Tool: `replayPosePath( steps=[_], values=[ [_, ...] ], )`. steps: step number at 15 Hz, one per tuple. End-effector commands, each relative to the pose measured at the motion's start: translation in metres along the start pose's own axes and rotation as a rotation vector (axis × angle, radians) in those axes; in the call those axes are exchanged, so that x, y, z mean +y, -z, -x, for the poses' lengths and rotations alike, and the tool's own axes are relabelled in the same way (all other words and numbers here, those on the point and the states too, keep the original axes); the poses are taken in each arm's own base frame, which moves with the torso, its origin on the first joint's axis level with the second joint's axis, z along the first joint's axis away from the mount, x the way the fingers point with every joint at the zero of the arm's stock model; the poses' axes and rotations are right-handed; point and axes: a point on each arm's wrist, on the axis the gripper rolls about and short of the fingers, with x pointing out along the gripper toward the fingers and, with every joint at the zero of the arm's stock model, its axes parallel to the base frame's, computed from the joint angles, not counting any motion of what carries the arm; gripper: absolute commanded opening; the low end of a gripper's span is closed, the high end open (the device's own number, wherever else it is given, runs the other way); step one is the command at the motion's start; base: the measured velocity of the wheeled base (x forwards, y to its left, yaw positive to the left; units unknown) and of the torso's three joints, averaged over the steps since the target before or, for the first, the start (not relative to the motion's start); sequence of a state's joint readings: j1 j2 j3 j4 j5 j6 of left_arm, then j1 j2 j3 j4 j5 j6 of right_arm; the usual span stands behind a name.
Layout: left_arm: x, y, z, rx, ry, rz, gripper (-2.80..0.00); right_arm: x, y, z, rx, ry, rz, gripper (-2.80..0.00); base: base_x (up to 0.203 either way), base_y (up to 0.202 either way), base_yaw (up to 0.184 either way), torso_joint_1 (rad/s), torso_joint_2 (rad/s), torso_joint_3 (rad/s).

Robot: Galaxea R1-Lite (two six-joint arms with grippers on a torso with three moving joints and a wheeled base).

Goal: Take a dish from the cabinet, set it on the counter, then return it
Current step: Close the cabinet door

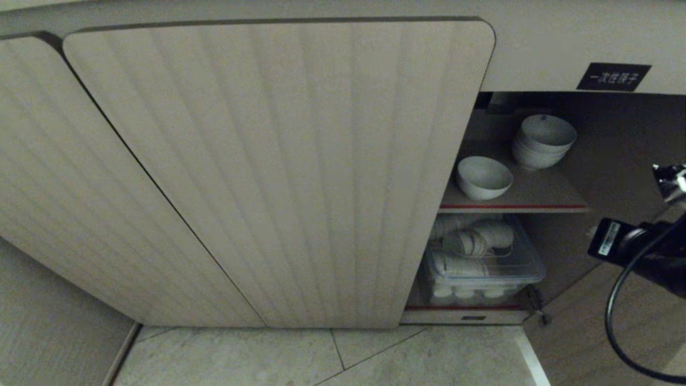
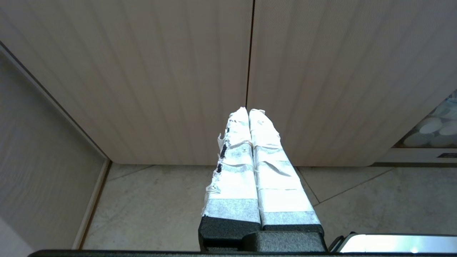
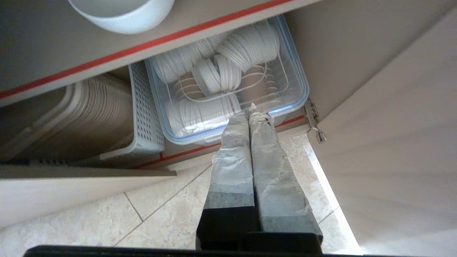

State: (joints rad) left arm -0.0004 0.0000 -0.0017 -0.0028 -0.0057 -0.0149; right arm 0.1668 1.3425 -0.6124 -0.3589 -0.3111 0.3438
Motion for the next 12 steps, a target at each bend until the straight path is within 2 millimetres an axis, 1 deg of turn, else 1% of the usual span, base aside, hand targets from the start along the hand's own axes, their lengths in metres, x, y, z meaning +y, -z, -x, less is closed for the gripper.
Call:
replayPosePath(
  steps=[1,8,12],
  values=[
    [0.0,0.0,0.0,0.0,-0.002,0.0,-2.8,-0.004,0.003,0.01,-0.012,-0.002,-0.005,-2.8,0.0,0.0,0.0,0.0,0.0,0.0],
    [0.0,0.0,0.0,0.0,0.0,0.0,-2.8,-0.013,0.025,0.036,0.006,-0.041,0.032,-2.8,0.0,0.0,0.0,0.0,0.0,0.0],
    [0.0,0.0,0.0,0.0,0.0,0.0,-2.8,-0.022,0.038,0.053,0.011,-0.087,0.078,-2.8,0.0,0.0,0.0,0.0,0.0,0.0]
  ],
)
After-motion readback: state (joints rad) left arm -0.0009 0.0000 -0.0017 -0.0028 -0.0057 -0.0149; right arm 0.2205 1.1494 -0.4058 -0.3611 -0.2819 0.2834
